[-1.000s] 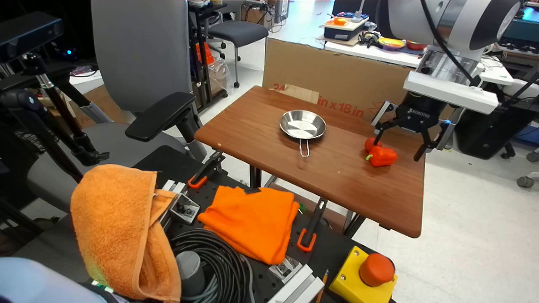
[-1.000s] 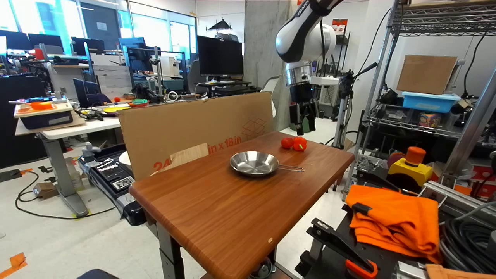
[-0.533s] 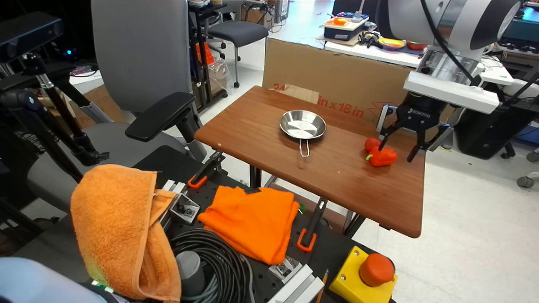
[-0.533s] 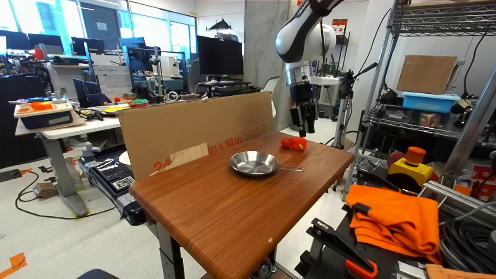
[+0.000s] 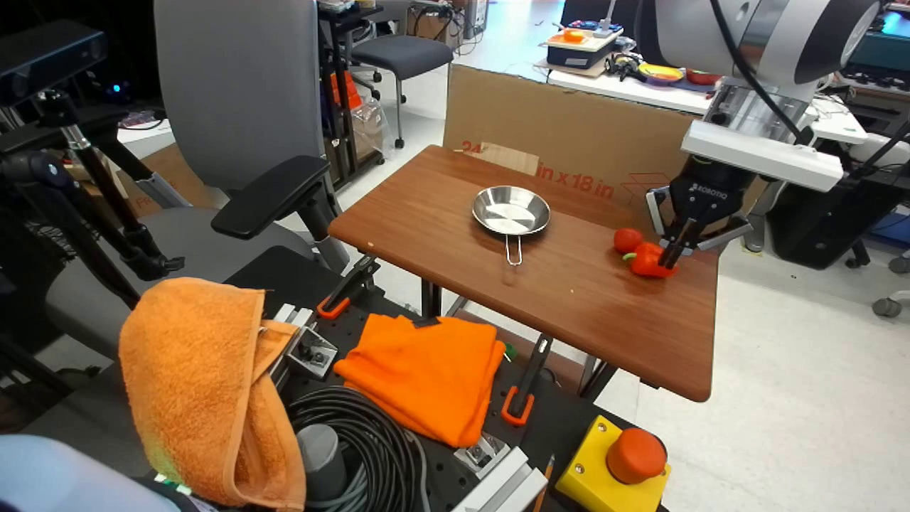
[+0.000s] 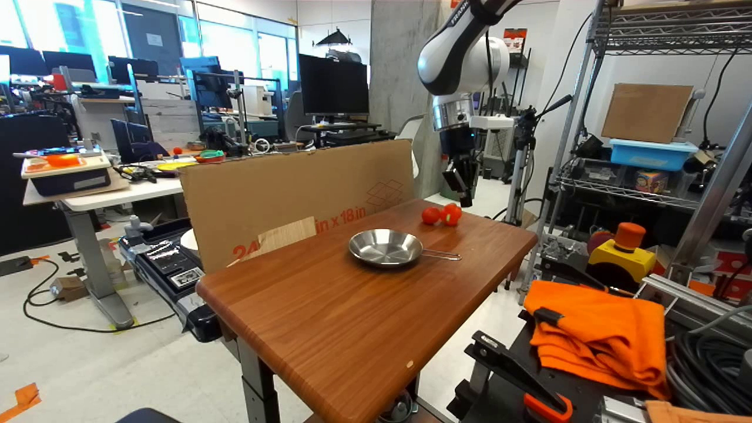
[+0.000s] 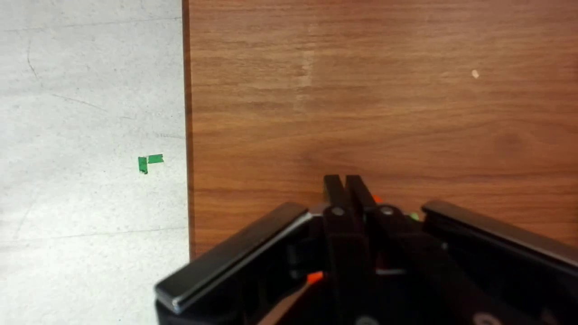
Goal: Put the pepper on the pan
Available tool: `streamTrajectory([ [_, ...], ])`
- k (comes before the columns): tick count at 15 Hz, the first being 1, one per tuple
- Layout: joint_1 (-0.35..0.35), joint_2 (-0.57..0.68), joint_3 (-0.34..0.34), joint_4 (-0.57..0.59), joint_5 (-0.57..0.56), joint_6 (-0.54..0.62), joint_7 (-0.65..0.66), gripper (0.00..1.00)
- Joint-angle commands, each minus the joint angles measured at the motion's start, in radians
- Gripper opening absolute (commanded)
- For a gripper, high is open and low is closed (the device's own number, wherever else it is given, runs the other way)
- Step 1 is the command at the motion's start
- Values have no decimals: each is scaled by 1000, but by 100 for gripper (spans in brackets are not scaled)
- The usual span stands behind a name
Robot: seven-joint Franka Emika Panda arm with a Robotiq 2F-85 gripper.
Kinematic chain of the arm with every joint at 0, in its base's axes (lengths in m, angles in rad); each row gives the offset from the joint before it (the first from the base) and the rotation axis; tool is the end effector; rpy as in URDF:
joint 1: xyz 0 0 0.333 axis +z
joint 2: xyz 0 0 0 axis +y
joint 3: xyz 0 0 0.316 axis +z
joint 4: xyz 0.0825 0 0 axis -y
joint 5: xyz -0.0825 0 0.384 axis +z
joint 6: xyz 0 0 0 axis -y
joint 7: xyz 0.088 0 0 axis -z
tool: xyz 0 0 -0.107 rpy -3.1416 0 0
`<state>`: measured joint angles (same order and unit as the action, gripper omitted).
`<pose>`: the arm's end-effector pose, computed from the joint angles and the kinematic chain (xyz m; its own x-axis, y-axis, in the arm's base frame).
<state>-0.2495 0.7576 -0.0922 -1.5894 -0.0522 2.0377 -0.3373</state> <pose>0.6236 -0.2183 0.1690 0.9466 0.0404 -0.3198 0.0407 -0.9992 -0.0057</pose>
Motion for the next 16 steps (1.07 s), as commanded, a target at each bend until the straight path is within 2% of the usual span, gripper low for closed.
streamTrajectory([
  [1,1,13,-3,12,-17,-5,17,1],
  [2,0,15,-2,15,-15,-13,20,26],
  [4,0,16,-4,16,-15,-16,26,29],
  [5,1,16,-4,16,-16,-17,29,34],
  [12,4,0,-7,4,-24,-11,32,87],
  [14,3,-16,-4,-9,-26,11,26,99],
  [16,-5,-32,3,-16,-19,22,12,100],
])
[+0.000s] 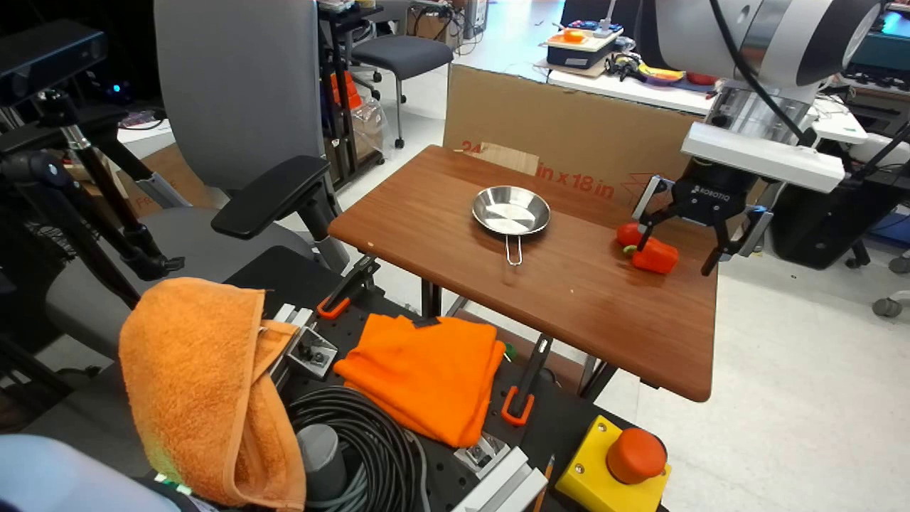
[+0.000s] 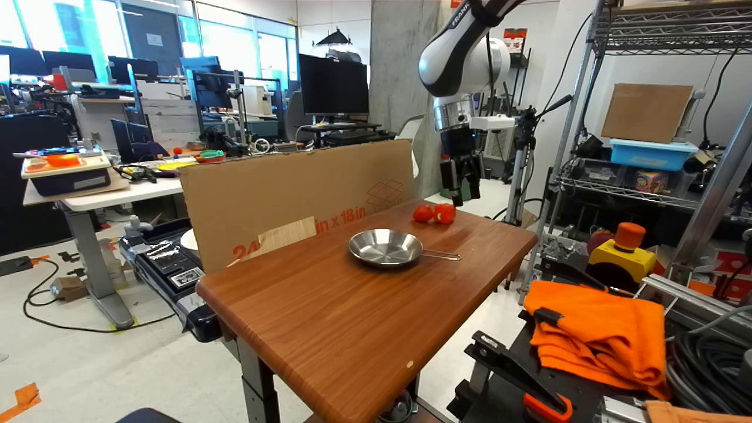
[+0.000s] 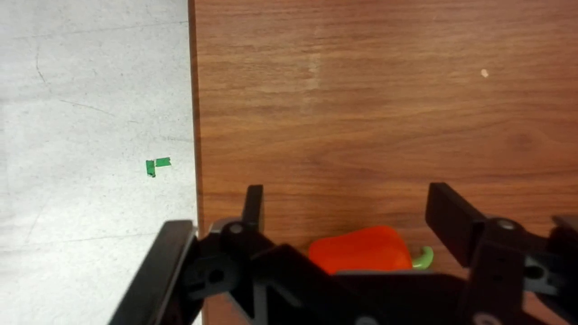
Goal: Put the pepper on the pan
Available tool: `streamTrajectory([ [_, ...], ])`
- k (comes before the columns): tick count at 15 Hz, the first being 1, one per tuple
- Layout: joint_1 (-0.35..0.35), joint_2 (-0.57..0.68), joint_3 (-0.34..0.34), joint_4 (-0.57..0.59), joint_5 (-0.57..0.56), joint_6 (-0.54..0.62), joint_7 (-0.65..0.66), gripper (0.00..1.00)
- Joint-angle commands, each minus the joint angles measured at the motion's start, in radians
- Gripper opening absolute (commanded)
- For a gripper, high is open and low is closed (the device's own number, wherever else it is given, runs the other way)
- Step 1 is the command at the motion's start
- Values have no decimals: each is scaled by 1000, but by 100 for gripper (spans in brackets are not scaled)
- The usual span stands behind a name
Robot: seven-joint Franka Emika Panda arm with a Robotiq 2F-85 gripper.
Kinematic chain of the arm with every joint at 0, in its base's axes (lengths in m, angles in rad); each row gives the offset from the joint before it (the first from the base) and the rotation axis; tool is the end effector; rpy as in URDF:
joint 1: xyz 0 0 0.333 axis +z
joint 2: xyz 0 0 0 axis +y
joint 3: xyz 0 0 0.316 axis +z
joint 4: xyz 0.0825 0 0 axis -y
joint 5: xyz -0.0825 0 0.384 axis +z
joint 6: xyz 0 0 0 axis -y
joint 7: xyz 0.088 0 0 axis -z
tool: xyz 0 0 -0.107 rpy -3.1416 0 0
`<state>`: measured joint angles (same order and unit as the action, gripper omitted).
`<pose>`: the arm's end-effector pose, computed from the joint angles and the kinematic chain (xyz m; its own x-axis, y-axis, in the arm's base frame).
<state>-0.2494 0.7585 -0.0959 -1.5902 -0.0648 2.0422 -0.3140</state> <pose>0.6229 -0.2210 0.1685 0.9468 0.0197 -0.3213 0.0253 -0.9996 0.0133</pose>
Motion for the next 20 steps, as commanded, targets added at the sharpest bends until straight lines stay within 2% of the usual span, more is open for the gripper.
streamTrajectory([
  [1,-15,-41,18,-18,10,15,-30,100],
  [11,-3,-54,26,-16,6,8,-41,100],
  [20,-13,-41,12,39,4,-4,-36,100],
])
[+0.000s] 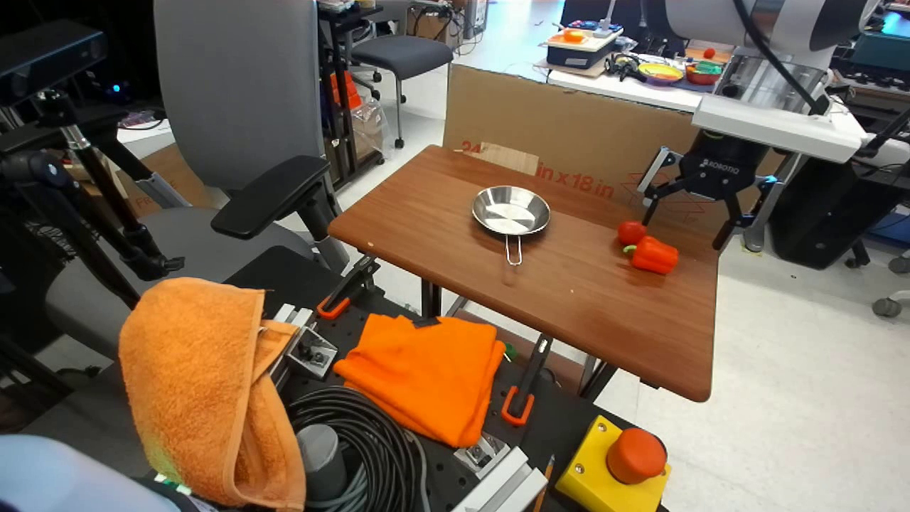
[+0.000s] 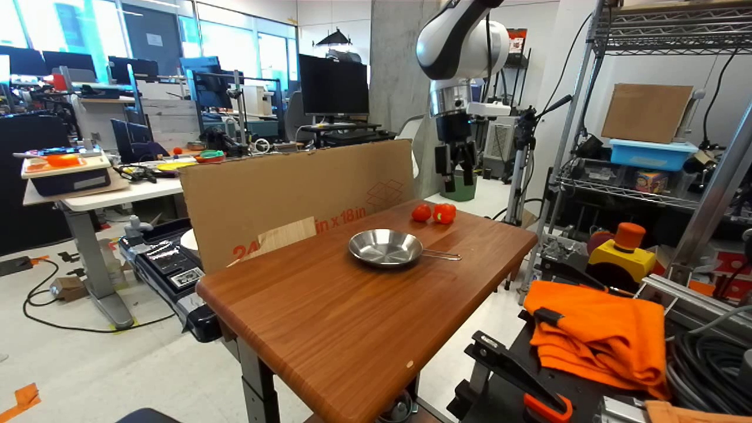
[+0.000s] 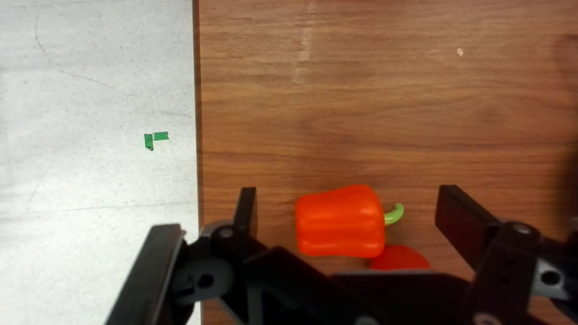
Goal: Put the pepper on the pan
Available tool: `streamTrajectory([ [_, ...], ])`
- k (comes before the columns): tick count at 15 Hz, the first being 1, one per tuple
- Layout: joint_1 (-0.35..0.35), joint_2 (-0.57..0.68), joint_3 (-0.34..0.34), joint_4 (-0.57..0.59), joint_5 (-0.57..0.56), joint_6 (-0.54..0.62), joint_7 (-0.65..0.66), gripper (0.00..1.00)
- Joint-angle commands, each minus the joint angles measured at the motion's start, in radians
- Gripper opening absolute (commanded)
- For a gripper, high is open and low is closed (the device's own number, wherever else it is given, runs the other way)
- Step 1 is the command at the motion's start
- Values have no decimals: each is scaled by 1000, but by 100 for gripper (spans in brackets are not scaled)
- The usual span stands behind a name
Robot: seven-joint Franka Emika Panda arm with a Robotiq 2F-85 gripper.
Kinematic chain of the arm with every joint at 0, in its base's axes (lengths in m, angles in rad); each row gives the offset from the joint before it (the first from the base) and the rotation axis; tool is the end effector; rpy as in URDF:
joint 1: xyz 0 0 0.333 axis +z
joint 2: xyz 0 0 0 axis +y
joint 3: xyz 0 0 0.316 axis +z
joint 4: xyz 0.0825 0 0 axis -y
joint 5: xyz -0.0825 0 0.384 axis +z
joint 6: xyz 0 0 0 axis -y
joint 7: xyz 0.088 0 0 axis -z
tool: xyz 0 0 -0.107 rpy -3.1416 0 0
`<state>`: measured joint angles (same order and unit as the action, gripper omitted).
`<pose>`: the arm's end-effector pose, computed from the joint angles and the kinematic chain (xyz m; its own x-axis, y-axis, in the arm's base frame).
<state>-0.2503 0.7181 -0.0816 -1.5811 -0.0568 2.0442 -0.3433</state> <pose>0.6345 -0.2154 0.1984 0.9614 0.0541 -0.2698 0.0577 -0.9983 0.0054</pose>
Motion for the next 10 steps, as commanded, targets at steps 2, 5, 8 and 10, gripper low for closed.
streamTrajectory([
  [2,-19,-1,-3,43,0,-4,-10,100],
  [5,-20,4,-3,56,1,-6,-4,100],
  [8,-17,7,-2,58,2,-7,1,100],
  [10,-17,17,-4,61,2,-5,6,100],
])
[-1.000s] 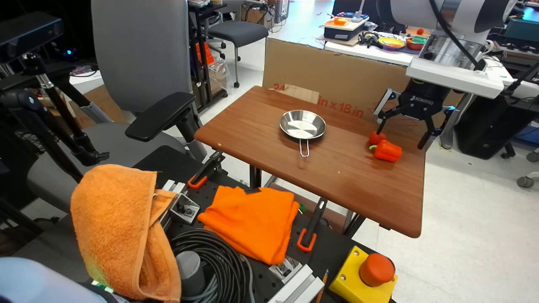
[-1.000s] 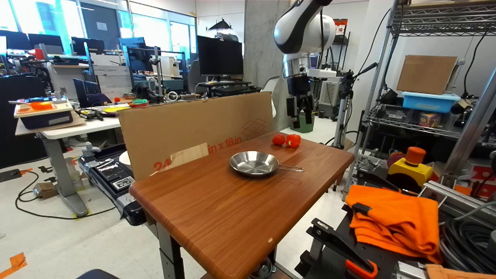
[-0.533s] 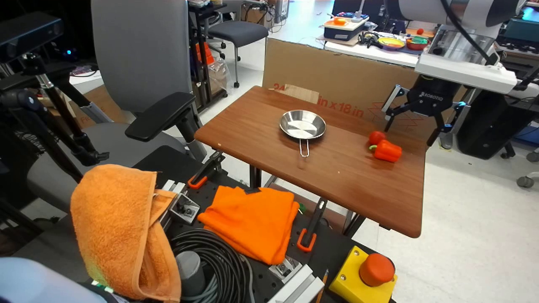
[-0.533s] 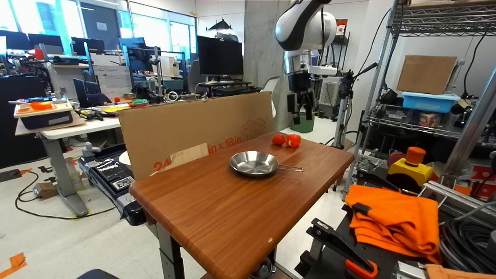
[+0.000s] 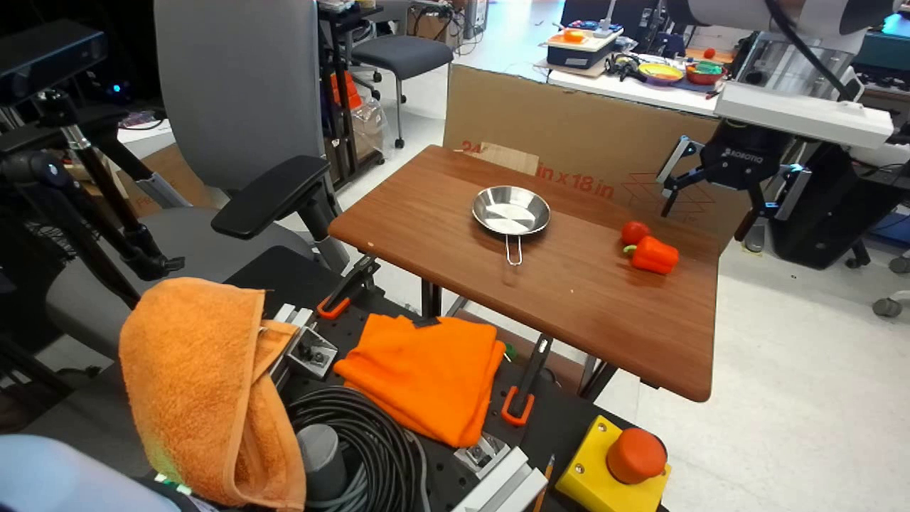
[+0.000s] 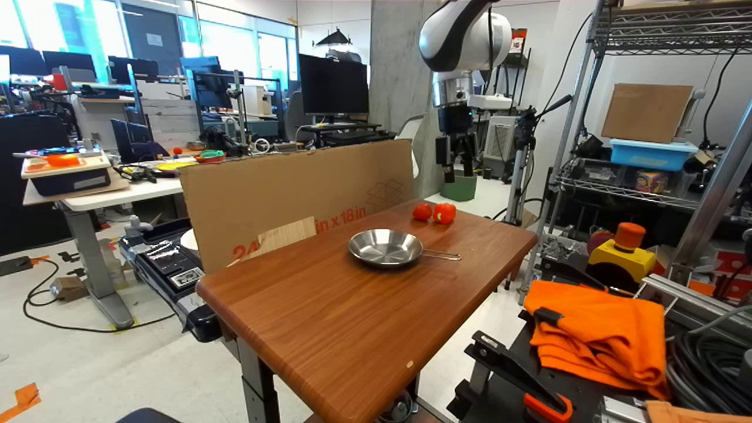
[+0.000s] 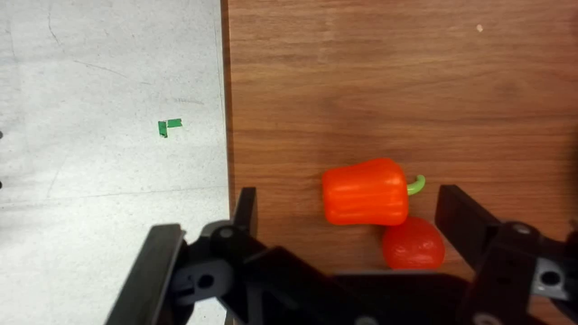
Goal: Put the pepper on the pan
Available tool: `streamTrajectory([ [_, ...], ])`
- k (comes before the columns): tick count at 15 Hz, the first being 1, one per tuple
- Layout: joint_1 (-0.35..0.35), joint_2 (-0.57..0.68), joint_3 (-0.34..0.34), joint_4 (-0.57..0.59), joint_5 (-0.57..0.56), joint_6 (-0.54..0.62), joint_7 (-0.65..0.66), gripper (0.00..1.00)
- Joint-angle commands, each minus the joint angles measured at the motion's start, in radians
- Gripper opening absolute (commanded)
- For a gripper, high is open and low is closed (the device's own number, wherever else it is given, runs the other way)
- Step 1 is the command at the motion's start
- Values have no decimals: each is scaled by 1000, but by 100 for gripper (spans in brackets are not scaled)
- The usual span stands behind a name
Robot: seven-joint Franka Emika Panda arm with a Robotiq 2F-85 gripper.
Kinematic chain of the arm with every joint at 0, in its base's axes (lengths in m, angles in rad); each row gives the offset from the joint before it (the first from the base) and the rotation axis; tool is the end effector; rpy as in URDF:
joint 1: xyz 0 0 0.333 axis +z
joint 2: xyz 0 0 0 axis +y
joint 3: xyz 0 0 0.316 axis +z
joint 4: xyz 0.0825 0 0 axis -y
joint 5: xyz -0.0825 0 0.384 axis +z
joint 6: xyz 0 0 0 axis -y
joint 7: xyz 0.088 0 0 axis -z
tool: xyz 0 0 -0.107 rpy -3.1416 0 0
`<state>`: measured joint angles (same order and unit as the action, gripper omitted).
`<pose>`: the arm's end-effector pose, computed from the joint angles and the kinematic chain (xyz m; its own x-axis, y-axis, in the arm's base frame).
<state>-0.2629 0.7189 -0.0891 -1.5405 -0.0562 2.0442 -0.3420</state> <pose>0.6424 -0.2307 0.2146 0.9714 0.0327 -0.2351 0.0396 -0.9989 0.0244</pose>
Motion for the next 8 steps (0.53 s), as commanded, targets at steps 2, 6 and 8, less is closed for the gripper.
streamTrajectory([
  [2,-1,22,3,19,-1,-4,10,100],
  [6,2,36,2,22,-5,-8,15,100],
  [8,4,41,1,21,-7,-8,18,100],
])
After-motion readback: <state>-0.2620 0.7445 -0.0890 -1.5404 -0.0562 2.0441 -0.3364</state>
